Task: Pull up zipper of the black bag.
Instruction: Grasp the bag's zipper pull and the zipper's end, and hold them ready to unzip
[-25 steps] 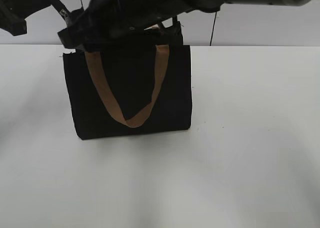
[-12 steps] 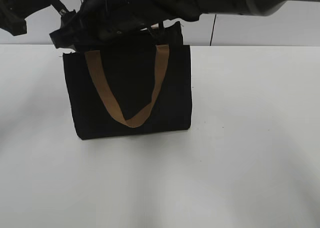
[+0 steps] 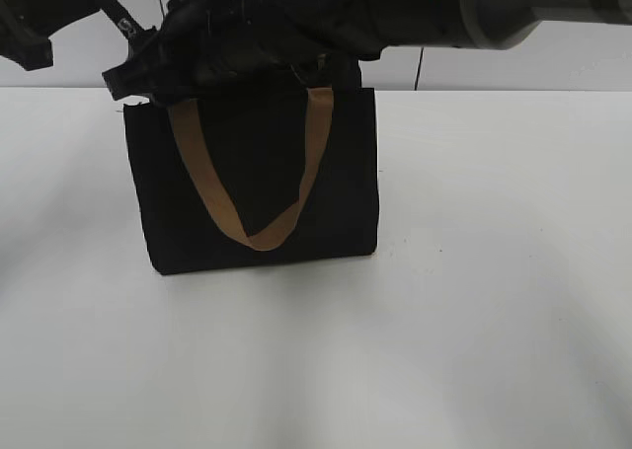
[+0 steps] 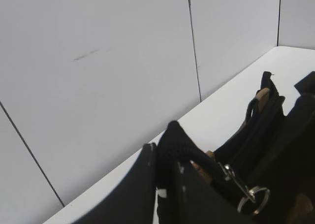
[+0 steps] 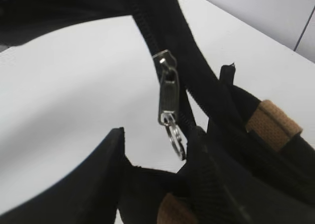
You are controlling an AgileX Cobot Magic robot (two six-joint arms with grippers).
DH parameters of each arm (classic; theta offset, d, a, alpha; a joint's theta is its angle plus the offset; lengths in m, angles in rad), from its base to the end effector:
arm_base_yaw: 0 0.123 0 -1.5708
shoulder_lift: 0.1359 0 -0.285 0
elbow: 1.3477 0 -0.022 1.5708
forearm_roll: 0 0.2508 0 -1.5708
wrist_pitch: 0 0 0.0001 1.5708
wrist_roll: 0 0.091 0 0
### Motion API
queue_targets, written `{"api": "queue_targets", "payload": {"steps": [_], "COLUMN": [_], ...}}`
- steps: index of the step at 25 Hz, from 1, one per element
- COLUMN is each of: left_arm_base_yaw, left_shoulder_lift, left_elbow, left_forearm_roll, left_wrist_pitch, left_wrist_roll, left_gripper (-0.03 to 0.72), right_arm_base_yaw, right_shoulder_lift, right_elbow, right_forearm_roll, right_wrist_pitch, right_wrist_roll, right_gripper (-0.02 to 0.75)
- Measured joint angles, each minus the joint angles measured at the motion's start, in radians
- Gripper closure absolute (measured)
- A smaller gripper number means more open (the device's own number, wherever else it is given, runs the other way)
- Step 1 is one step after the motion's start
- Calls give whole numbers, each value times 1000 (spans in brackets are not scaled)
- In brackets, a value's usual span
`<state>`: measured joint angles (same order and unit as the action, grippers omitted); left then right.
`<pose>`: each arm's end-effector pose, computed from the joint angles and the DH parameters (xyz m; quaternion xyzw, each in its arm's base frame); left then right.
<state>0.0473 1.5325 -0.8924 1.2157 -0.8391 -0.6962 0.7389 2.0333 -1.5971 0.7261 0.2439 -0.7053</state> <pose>0.3196 -0.0484 0.2817 0.3513 0.6648 -0.1612 0.6393 0.3457 0.3348 0.2477 -0.3474 0.7938 0.2449 0.4350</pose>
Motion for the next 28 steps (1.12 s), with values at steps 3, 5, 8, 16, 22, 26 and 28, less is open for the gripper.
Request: {"api": "queue_targets", "payload": {"steps": [3,5,8,16,22,26,28], "left_arm_base_yaw": [0,0,0,0,0,0,0], "left_shoulder_lift": [0,0,0,0,0,0,0], "left_elbow": [0,0,0,0,0,0,0], "left_forearm_roll": [0,0,0,0,-6,-11,-11], "left_wrist_pitch": [0,0,0,0,0,0,0], "left_wrist_roll": [0,0,0,0,0,0,0], "left_gripper": [664,664,664,664,664,664,664], "right_arm_base_yaw": [0,0,0,0,0,0,-1], "right_shoulder_lift": [0,0,0,0,0,-8,-19], "right_elbow": [0,0,0,0,0,0,0], "right_forearm_roll": [0,0,0,1,1,1,1], "right_wrist_pitch": [-13,-13,-13,-13,-14,-14,-12], "right_wrist_roll": [1,3,3,3,5,5,5], "right_gripper": [475,540,609,752,752,752,752]}}
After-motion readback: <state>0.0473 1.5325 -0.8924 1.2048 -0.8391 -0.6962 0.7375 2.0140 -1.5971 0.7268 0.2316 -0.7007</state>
